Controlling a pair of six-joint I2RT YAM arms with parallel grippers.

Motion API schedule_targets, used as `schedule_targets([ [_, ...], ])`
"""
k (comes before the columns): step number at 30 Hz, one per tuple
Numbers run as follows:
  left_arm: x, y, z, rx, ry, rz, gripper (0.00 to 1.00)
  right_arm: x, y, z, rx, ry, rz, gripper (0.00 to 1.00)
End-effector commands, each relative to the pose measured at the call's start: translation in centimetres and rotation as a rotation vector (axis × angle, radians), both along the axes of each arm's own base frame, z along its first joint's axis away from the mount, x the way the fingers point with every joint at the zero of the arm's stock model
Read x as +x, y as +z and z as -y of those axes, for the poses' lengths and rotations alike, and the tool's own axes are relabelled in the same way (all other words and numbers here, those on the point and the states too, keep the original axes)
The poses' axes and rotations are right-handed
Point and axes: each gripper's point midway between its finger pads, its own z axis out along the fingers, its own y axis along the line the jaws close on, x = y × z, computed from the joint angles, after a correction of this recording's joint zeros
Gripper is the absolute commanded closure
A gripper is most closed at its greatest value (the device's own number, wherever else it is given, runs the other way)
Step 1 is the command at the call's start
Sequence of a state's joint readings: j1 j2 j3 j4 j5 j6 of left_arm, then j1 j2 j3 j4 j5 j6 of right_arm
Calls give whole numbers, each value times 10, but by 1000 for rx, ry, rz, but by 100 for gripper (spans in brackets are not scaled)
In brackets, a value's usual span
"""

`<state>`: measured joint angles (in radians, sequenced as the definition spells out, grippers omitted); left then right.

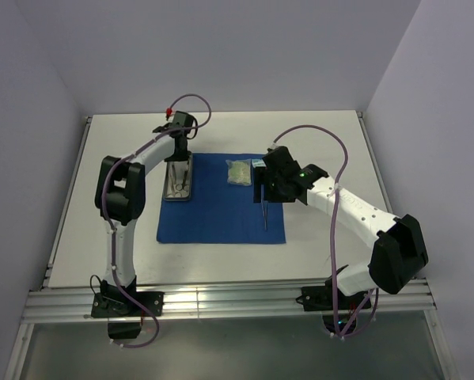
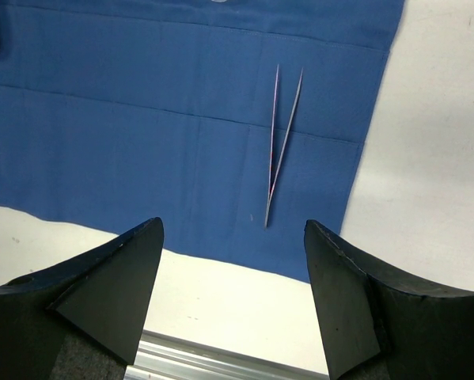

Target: Open and lay out the surgical kit

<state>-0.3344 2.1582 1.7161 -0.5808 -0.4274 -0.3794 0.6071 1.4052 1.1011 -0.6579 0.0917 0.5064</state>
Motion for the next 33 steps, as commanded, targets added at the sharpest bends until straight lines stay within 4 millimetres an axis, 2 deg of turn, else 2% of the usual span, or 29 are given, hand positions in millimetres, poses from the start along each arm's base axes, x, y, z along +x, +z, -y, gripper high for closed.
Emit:
schedule_targets([
  [1, 8, 5, 3, -11, 20, 20, 59, 7, 7, 1, 14, 0, 35, 21],
  [16, 9, -18, 2, -18, 57, -13, 60, 8, 8, 8, 12, -2, 34, 21],
  [23, 11, -20, 3, -43, 70, -2, 60, 8, 10, 9, 15, -3, 34, 21],
  [33, 7, -30, 3, -103, 87, -22, 68, 7, 9, 11, 15, -1, 33, 21],
])
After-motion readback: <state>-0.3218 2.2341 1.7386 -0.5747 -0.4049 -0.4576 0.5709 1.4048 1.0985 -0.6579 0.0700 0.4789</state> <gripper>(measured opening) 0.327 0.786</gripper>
